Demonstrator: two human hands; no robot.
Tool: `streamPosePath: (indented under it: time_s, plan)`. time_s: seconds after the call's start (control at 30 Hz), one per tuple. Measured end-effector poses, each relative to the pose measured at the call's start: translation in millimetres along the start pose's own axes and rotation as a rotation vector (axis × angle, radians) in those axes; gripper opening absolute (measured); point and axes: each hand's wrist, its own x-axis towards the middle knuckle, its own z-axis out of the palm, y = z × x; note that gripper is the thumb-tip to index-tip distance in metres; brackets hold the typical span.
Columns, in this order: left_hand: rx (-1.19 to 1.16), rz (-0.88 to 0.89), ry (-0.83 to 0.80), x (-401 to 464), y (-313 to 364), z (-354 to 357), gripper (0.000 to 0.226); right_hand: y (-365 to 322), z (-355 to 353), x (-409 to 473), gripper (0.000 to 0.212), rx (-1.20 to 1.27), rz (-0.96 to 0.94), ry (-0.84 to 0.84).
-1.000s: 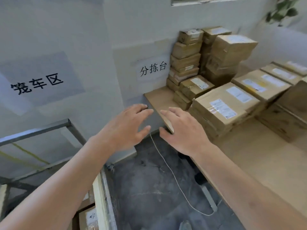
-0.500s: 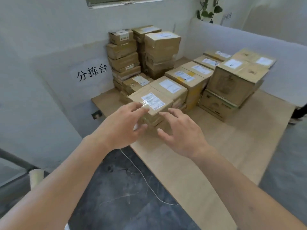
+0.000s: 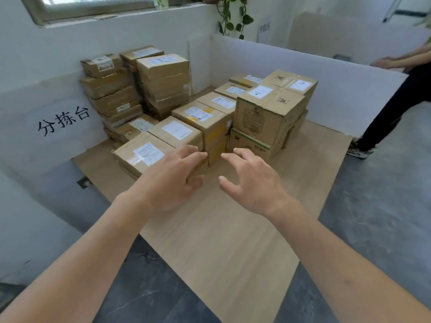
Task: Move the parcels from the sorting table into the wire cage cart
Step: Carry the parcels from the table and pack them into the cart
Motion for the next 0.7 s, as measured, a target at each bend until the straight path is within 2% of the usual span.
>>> streamPosePath:
  time_s: [0.3,0.53,0.7]
  plan:
    - [0.019,0.081,-0.047,49,30,19,0.066,51,-23,-3,0.061,-0.041,0.128,0.032]
    - [0.059,0.066,-0.054,91,72,23,0.067,96,-42,12,0.063,0.010,0.094,0.027]
    - [0.113,-0.001,-0.034,130,117,37,0.066,156,-52,29,0.067,0.076,0.059,0.004]
